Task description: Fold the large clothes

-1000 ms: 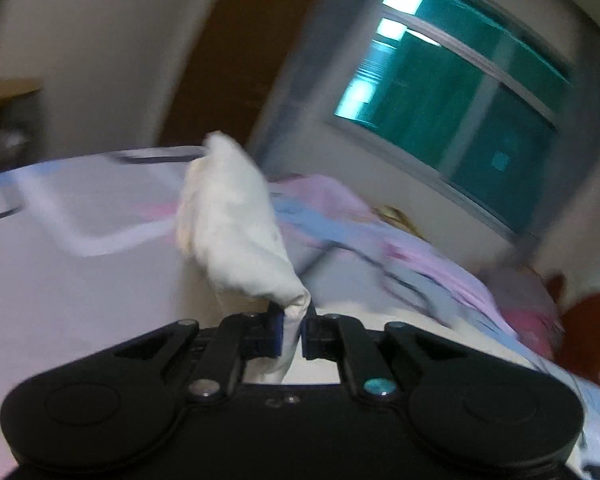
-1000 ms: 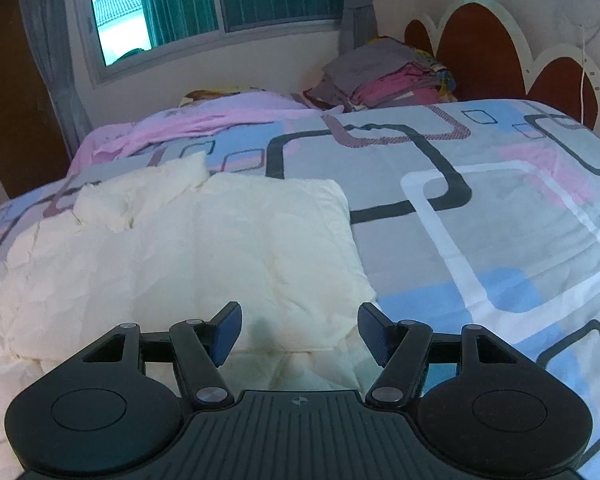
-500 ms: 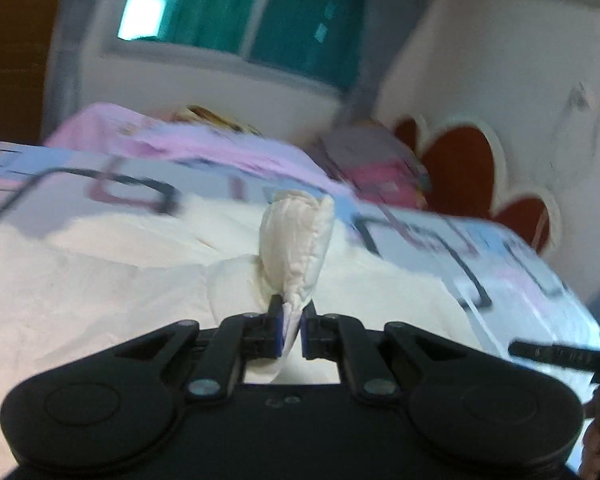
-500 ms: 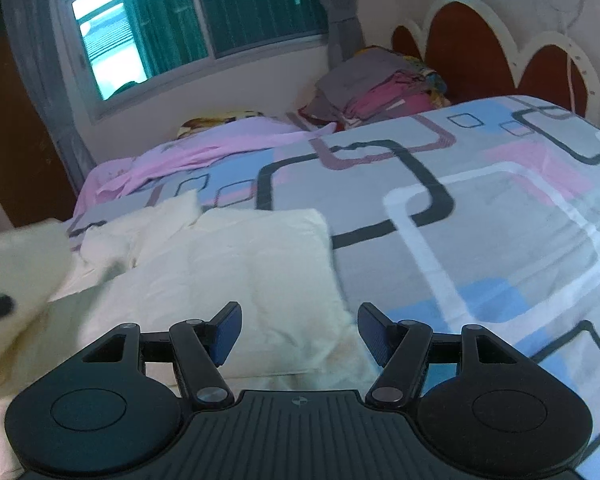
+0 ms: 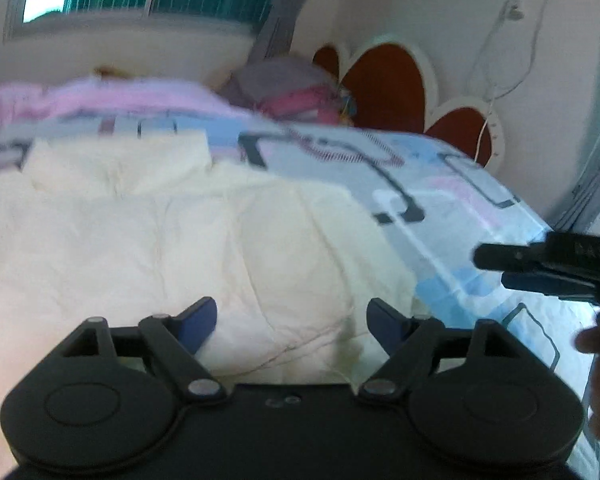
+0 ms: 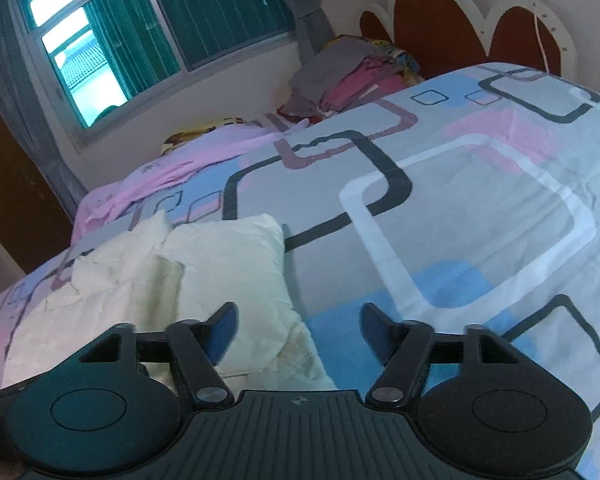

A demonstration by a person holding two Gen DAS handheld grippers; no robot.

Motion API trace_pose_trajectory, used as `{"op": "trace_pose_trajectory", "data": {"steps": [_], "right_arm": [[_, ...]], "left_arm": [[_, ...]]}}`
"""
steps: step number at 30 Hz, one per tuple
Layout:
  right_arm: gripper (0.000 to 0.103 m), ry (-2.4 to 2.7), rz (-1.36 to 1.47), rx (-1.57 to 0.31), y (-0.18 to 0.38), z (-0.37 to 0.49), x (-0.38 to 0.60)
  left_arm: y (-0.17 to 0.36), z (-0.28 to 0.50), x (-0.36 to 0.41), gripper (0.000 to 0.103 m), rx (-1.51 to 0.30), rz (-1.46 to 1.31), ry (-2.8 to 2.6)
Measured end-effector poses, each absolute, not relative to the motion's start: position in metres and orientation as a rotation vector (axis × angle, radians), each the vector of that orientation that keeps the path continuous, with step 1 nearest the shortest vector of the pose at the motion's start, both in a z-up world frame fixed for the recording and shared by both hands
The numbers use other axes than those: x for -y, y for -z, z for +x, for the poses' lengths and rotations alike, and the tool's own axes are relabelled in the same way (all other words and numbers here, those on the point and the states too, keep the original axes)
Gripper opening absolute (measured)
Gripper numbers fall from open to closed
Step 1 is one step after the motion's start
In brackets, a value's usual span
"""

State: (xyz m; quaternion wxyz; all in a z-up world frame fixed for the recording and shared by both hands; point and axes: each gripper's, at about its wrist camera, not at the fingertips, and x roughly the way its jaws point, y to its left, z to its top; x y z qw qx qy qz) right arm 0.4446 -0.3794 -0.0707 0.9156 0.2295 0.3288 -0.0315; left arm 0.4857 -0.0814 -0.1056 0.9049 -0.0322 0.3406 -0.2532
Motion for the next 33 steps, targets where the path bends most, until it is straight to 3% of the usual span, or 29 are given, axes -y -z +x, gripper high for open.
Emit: {"op": "trace_pose_trajectory", "data": {"steps": [5, 7, 9, 14, 16, 19, 25, 30, 33], "right_arm": [[0.089, -0.068, 0.504, -0.668, 0.068, 0.459, 0.358], [0.089, -0.115, 0.515, -0.677, 0.071, 0.469, 0.346], [0.089, -0.154, 0.503, -0.694, 0.076, 0.481, 0.331], [0.061, -0.171, 0.447, -0.822, 0.101, 0.51, 0.301], [0.06, -0.161, 0.428, -0.85, 0.108, 0.515, 0.293], [0.005, -0.194, 0.401, -0.841, 0.104, 0.516, 0.286], [0.004, -0.159, 0.249, -0.712, 0.069, 0.497, 0.278], [0.004, -0.072, 0.231, -0.867, 0.119, 0.514, 0.281], [0.004, -0.04, 0.25, -0.838, 0.116, 0.508, 0.286]], "left_arm": [[0.081, 0.46, 0.018, 0.066, -0.623, -0.055, 0.386], [0.078, 0.451, -0.021, 0.065, -0.605, -0.057, 0.29], [0.079, 0.443, -0.064, 0.055, -0.614, -0.085, 0.182], [0.091, 0.446, -0.128, 0.052, -0.633, -0.171, 0.054], [0.097, 0.458, -0.134, 0.052, -0.638, -0.175, 0.056], [0.106, 0.474, -0.136, 0.05, -0.666, -0.183, 0.078], [0.118, 0.487, -0.126, 0.05, -0.701, -0.097, 0.107], [0.134, 0.495, -0.128, 0.051, -0.746, -0.073, 0.113], [0.129, 0.496, -0.128, 0.054, -0.764, -0.042, 0.126]]}}
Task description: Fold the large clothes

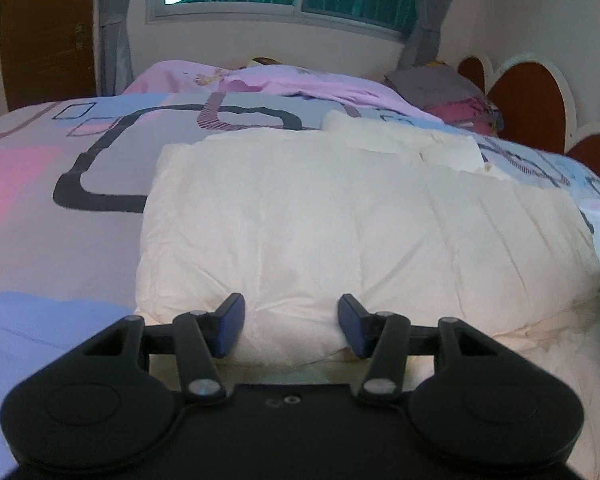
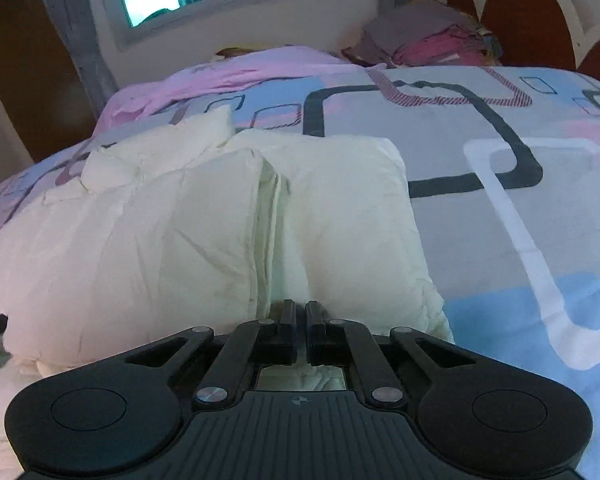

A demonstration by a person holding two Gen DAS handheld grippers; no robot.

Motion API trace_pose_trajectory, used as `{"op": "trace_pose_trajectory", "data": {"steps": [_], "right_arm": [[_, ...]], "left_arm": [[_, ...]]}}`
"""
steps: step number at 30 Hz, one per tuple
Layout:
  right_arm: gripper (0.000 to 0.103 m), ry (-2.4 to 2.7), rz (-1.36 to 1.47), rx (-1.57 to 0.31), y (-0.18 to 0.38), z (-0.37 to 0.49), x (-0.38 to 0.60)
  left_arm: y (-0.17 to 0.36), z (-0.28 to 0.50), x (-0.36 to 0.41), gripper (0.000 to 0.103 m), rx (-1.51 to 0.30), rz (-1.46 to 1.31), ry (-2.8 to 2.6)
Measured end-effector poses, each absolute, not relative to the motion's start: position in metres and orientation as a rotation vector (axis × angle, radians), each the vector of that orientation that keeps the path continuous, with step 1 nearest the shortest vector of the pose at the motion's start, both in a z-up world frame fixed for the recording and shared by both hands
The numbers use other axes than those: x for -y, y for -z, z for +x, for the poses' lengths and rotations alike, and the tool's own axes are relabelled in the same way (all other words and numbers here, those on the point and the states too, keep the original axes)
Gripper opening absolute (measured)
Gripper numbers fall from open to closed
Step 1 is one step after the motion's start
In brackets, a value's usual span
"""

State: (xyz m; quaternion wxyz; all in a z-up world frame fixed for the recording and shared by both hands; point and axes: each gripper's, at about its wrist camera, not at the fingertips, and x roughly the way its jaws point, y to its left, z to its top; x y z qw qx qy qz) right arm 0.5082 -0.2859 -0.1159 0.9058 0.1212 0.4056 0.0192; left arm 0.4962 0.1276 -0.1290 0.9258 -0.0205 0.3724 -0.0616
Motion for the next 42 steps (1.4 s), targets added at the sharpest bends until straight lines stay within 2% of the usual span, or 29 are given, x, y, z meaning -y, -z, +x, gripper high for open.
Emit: {"op": "trace_pose_trajectory", "data": {"steps": [1, 3, 4, 5, 6, 9, 10, 11, 17, 20, 21, 27, 28, 30, 31, 32, 36, 42], "right_arm": [[0.004, -0.008, 0.242, -0.796, 0.107, 0.503, 0.287], [0.009, 0.022, 0.232, -0.719, 0.089, 0.495, 0.288], [0.029, 0.007, 0.229, -0.694, 0.081, 0.496, 0.285], [0.06, -0.009, 0.224, -0.669, 0.075, 0.498, 0.282], [0.068, -0.027, 0.206, -0.645, 0.07, 0.502, 0.276], [0.067, -0.108, 0.158, -0.637, 0.063, 0.523, 0.253], [0.049, -0.142, 0.132, -0.646, 0.063, 0.534, 0.243], [0.039, -0.157, 0.102, -0.661, 0.066, 0.545, 0.234], [0.039, -0.125, 0.023, -0.77, 0.113, 0.597, 0.221], [0.039, -0.125, 0.009, -0.781, 0.137, 0.598, 0.226], [0.039, -0.129, -0.004, -0.77, 0.143, 0.596, 0.225], [0.039, -0.113, -0.03, -0.752, 0.153, 0.591, 0.223], [0.039, -0.107, -0.039, -0.765, 0.147, 0.592, 0.222], [0.042, -0.073, -0.054, -0.75, 0.127, 0.582, 0.219], [0.059, -0.071, -0.044, -0.717, 0.116, 0.573, 0.219], [0.072, -0.097, -0.014, -0.684, 0.106, 0.561, 0.219], [0.072, -0.174, -0.008, -0.687, 0.093, 0.527, 0.208], [0.071, -0.127, -0.073, -0.763, 0.116, 0.514, 0.204]], "left_arm": [[0.122, 0.494, -0.128, 0.058, -0.754, -0.025, 0.119], [0.109, 0.487, -0.13, 0.089, -0.683, -0.003, 0.094], [0.103, 0.487, -0.132, 0.087, -0.649, -0.004, 0.093], [0.099, 0.491, -0.134, 0.08, -0.64, -0.012, 0.099], [0.096, 0.498, -0.136, 0.074, -0.64, -0.023, 0.104], [0.089, 0.526, -0.134, 0.073, -0.628, -0.019, 0.115], [0.088, 0.536, -0.132, 0.073, -0.629, -0.017, 0.123], [0.089, 0.547, -0.13, 0.074, -0.64, -0.019, 0.135], [0.117, 0.593, -0.127, 0.078, -0.719, 0.021, 0.142], [0.138, 0.603, -0.136, 0.091, -0.754, 0.021, 0.14], [0.144, 0.604, -0.14, 0.093, -0.754, 0.006, 0.142], [0.149, 0.603, -0.141, 0.095, -0.749, -0.003, 0.128], [0.146, 0.603, -0.141, 0.095, -0.749, 0.002, 0.116], [0.133, 0.592, -0.137, 0.083, -0.718, 0.024, 0.087], [0.122, 0.58, -0.134, 0.083, -0.687, 0.017, 0.092], [0.113, 0.566, -0.131, 0.085, -0.652, -0.007, 0.11], [0.096, 0.518, -0.097, 0.086, -0.611, -0.014, 0.179], [0.121, 0.502, -0.061, 0.086, -0.678, 0.065, 0.203]]}}
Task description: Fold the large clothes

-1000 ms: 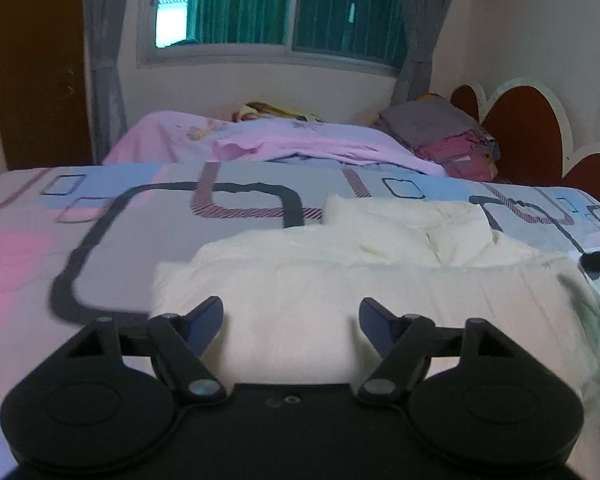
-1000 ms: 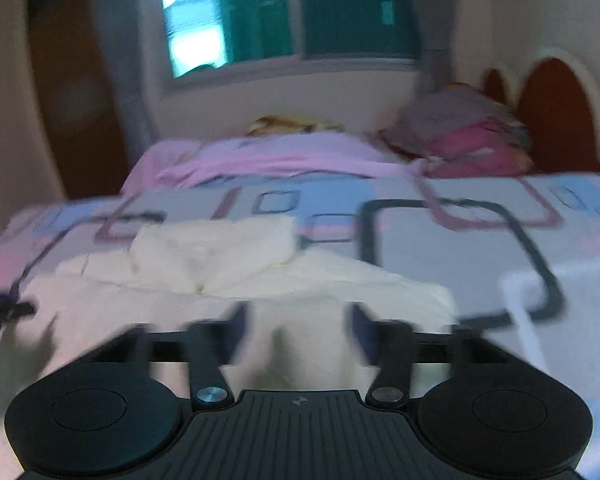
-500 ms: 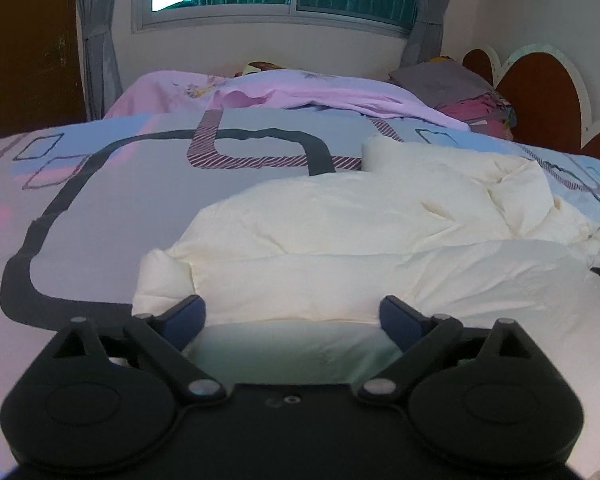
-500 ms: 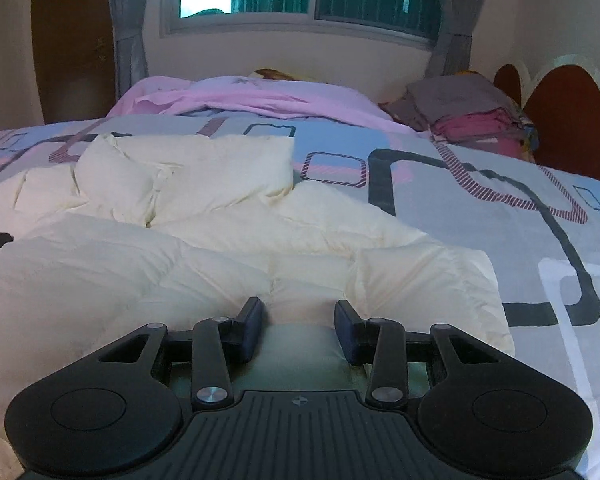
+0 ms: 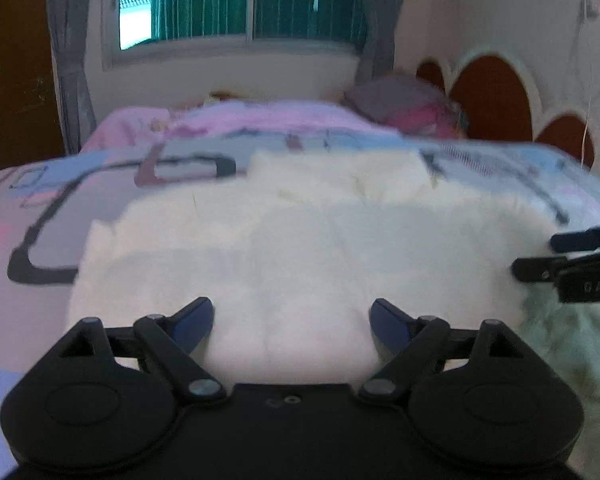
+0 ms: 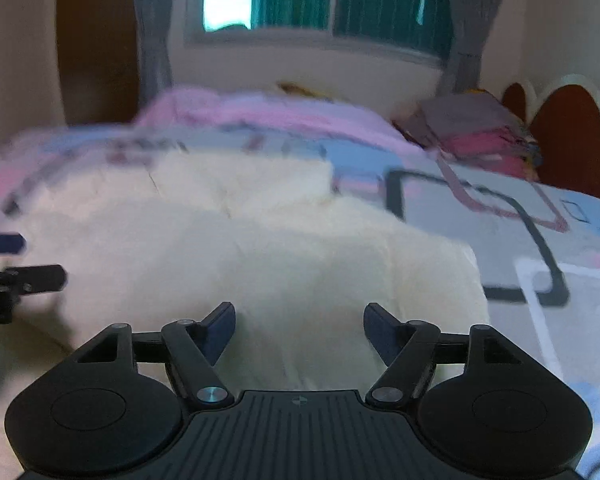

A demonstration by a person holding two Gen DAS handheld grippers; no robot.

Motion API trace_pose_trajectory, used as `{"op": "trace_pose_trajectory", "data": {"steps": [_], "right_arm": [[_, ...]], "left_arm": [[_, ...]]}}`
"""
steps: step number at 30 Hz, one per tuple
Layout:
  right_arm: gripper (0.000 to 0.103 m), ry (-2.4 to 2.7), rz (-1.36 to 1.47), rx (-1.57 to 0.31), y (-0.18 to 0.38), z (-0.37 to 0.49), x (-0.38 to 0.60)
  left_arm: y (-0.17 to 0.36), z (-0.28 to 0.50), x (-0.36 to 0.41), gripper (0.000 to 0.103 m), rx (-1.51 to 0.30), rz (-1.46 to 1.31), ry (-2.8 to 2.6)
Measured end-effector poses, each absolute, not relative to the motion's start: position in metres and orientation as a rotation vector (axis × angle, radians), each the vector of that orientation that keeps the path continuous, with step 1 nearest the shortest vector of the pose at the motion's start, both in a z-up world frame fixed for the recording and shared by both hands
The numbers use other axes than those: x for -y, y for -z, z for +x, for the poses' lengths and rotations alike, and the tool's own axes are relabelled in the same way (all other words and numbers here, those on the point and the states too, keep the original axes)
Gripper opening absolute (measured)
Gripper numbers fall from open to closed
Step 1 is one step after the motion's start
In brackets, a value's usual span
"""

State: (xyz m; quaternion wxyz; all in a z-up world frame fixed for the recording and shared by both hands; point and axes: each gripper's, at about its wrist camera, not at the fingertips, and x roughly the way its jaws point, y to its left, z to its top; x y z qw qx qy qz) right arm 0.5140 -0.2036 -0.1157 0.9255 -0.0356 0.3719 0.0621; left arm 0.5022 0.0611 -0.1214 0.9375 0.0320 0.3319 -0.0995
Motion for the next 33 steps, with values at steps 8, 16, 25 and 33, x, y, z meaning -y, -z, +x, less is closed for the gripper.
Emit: {"op": "trace_pose_trajectory", "data": {"steps": [8, 16, 25, 33], "right_arm": [[0.071, -0.096, -0.034, -0.79, 0.119, 0.509, 0.215], [0.072, -0.1, 0.05, -0.743, 0.082, 0.43, 0.256], [0.071, -0.042, 0.249, -0.81, 0.084, 0.336, 0.343], [0.071, -0.068, 0.531, -0.884, 0.11, 0.249, 0.401]], "left_arm": [[0.13, 0.501, -0.069, 0.089, -0.72, 0.1, 0.188], [0.102, 0.442, -0.097, 0.101, -0.678, 0.144, 0.127], [0.107, 0.336, -0.143, 0.089, -0.751, 0.104, 0.039], [0.117, 0.259, -0.173, 0.078, -0.823, -0.132, 0.048]]}}
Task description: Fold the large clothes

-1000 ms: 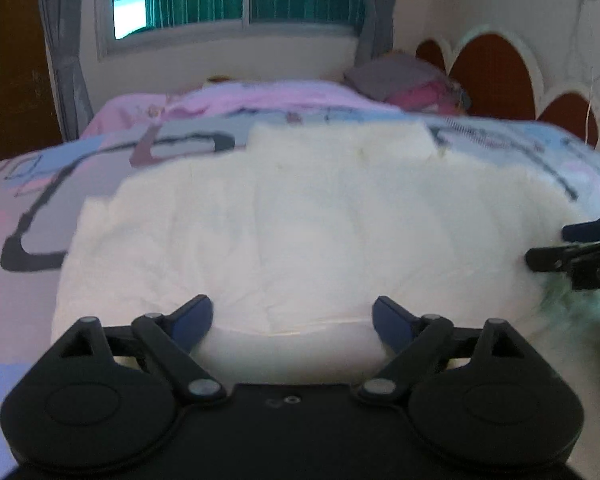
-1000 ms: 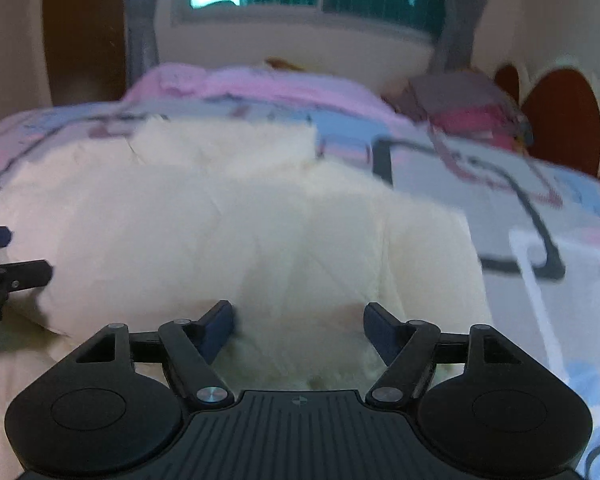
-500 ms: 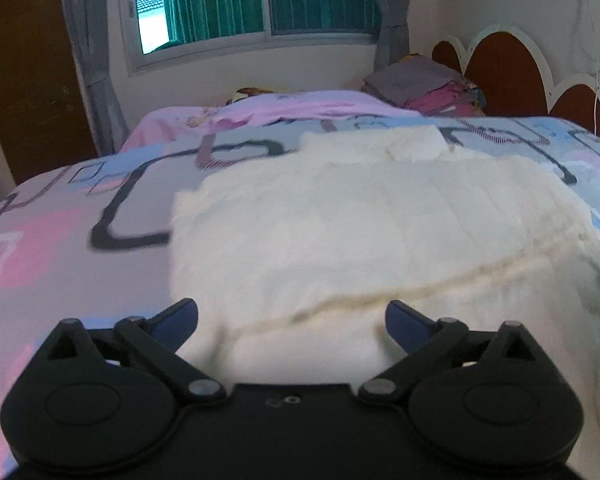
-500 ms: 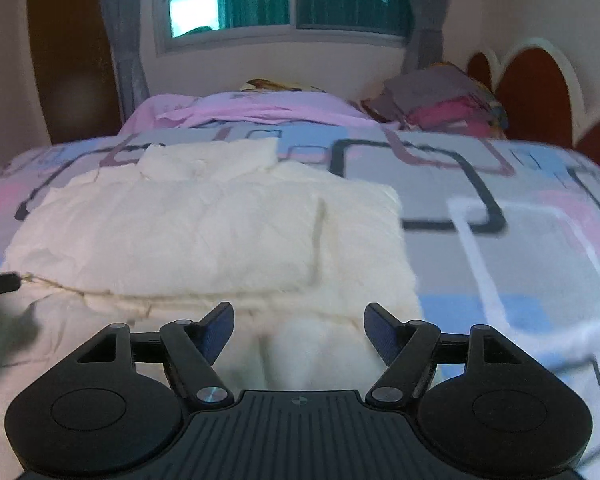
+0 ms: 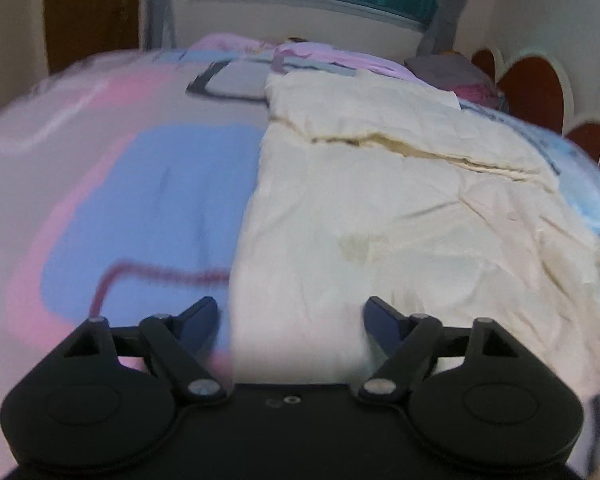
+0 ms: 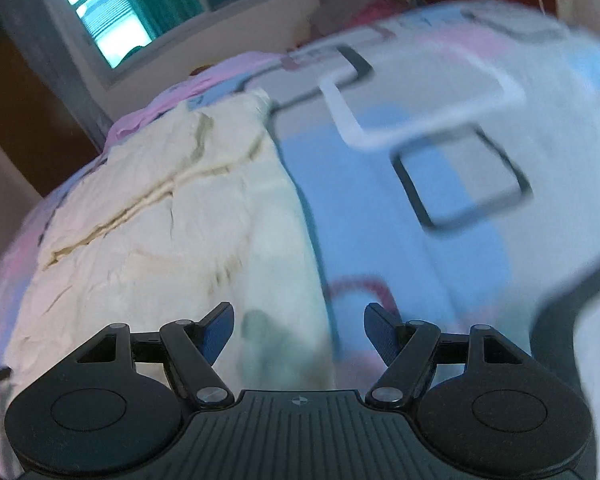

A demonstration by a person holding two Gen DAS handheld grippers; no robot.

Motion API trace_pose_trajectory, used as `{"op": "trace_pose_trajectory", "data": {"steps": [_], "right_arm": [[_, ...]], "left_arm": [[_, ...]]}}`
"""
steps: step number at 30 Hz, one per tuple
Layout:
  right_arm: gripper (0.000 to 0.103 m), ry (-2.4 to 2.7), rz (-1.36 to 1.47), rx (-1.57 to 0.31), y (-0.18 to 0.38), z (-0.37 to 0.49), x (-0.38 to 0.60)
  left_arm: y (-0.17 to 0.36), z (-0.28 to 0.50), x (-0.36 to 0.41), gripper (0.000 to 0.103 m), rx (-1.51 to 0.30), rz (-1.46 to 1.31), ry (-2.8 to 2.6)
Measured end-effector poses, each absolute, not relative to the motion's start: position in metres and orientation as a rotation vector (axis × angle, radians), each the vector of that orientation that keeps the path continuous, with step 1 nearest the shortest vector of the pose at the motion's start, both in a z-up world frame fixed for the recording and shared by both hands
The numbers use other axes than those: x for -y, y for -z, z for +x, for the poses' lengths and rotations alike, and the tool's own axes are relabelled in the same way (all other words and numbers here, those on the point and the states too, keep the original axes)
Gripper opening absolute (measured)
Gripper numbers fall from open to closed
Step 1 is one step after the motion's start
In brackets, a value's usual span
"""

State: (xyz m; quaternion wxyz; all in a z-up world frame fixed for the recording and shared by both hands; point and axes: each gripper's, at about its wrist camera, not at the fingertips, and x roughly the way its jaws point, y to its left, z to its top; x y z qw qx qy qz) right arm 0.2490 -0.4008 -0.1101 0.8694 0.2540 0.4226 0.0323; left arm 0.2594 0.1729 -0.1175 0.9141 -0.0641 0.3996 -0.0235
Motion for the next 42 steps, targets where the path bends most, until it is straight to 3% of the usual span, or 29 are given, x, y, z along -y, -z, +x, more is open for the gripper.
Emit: {"op": "trace_pose_trajectory", "data": {"steps": [5, 16, 17, 18, 19, 20, 21, 22, 26, 34, 42], "right_arm": [[0.071, -0.138, 0.626, -0.918, 0.123, 0.217, 0.402], [0.071, -0.315, 0.831, -0.925, 0.146, 0.25, 0.426], [0.071, -0.339, 0.818, -0.934, 0.145, 0.251, 0.426], [0.071, -0.367, 0.799, -0.945, 0.144, 0.251, 0.424], [0.069, -0.389, 0.783, -0.954, 0.143, 0.251, 0.422], [0.052, -0.407, 0.76, -0.969, 0.143, 0.251, 0.419], [0.042, -0.4, 0.723, -0.989, 0.144, 0.252, 0.415], [0.032, -0.386, 0.692, -0.997, 0.145, 0.254, 0.412], [0.012, -0.422, 0.741, -0.959, 0.145, 0.255, 0.415], [0.01, -0.484, 0.842, -0.709, 0.083, 0.273, 0.435], [0.01, -0.485, 0.941, -0.572, 0.021, 0.369, 0.439]], "left_arm": [[0.126, 0.229, -0.192, 0.073, -0.833, -0.298, 0.063], [0.145, 0.237, -0.203, 0.073, -0.806, -0.549, 0.249], [0.145, 0.238, -0.202, 0.071, -0.804, -0.555, 0.25], [0.145, 0.24, -0.201, 0.062, -0.804, -0.547, 0.252], [0.145, 0.242, -0.198, 0.055, -0.814, -0.527, 0.251], [0.145, 0.243, -0.196, 0.042, -0.821, -0.506, 0.245], [0.145, 0.243, -0.196, 0.027, -0.825, -0.494, 0.237], [0.145, 0.244, -0.196, 0.023, -0.828, -0.495, 0.225], [0.143, 0.242, -0.191, 0.011, -0.807, -0.473, 0.201], [0.087, 0.237, -0.206, 0.007, -0.613, -0.591, 0.215], [0.01, 0.32, -0.204, 0.007, -0.428, -0.561, 0.304]]}}
